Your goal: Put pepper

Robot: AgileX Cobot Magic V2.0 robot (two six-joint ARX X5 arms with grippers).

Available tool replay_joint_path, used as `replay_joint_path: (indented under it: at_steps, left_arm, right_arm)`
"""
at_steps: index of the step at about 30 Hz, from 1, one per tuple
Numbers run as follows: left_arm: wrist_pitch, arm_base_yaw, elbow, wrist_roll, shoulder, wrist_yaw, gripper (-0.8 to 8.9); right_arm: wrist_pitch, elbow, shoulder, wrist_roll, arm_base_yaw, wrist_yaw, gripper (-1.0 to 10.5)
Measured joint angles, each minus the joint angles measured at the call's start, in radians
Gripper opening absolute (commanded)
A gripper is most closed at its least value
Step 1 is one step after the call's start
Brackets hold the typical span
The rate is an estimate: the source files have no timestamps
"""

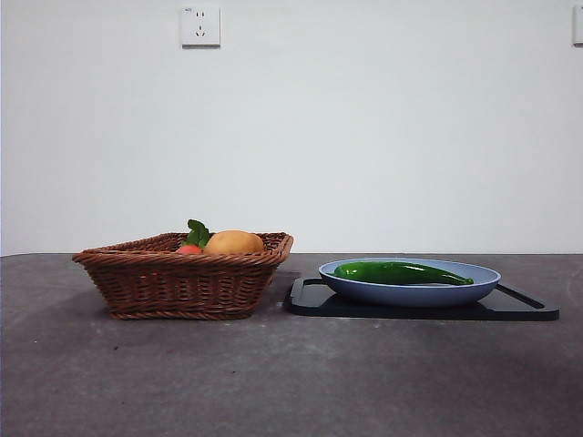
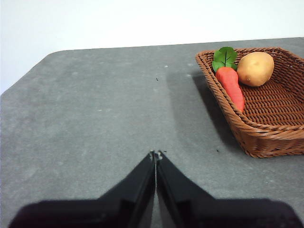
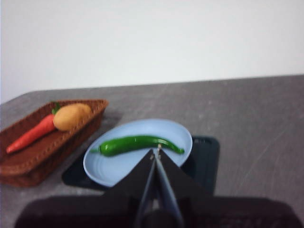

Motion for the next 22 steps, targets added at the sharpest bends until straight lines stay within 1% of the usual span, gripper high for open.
replay_joint_path:
  at_steps: [7,14,22]
  left_arm:
    - [0.0,0.0,0.0,0.0,0.0,0.0,0.08]
    - [0.0,0.0,0.0,0.0,0.0,0.0,0.08]
    - [0.0,0.0,0.0,0.0,0.0,0.0,0.08]
  right_arm:
    - [0.002,-0.066,-0.032,0.015,0.0,0.0,0.1]
    - [-0.076,-0.066,-0.032,0.021,0.0,0.001,0.1]
    - [-0.075,-0.065,-0.03,0.03,0.0,0.001,0.1]
